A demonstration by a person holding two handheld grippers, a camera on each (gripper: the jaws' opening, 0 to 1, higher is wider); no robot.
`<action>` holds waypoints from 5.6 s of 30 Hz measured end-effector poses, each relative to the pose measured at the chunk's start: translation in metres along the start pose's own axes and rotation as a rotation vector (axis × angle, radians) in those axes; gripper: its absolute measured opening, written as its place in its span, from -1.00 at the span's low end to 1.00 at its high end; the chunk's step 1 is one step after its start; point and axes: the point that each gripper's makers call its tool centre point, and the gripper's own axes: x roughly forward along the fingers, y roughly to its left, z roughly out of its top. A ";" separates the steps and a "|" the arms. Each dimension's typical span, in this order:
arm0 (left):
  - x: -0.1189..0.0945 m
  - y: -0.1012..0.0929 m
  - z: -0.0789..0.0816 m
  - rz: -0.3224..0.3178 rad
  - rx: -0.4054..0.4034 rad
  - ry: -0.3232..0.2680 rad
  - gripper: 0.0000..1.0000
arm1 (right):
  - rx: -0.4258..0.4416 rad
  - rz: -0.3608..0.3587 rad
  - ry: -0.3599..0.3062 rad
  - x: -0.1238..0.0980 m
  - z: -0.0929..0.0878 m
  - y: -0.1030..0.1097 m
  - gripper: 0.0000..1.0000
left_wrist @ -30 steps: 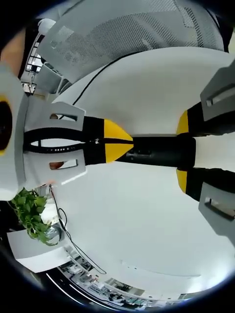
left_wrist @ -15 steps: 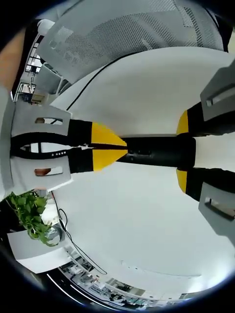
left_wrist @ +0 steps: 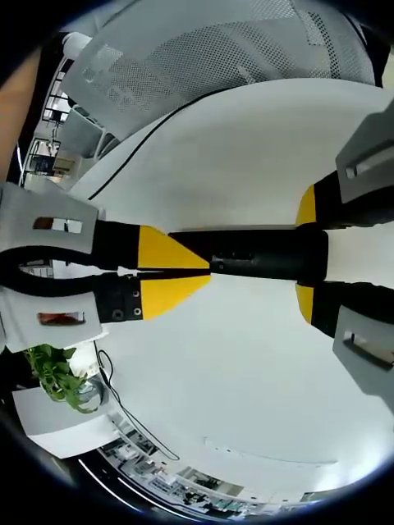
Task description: Press the specified remote control buttons in sequence, fully releasing each button before pressing the next.
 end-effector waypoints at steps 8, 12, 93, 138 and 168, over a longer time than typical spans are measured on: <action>0.000 -0.001 0.000 0.001 -0.001 -0.001 -0.55 | -0.014 0.011 0.003 0.006 0.004 0.004 -1.00; 0.000 -0.001 0.000 0.001 -0.001 -0.001 -0.55 | -0.017 0.015 0.007 0.009 0.004 0.005 -1.00; 0.000 0.002 -0.001 0.007 -0.003 0.006 -0.54 | -0.034 -0.024 -0.019 0.007 0.011 -0.010 -1.00; -0.001 0.001 -0.001 0.007 -0.012 -0.010 -0.54 | -0.040 0.046 0.037 0.032 0.005 0.006 -1.00; -0.001 0.003 -0.002 0.000 -0.015 0.002 -0.54 | -0.078 0.011 0.039 0.033 0.004 0.001 -1.00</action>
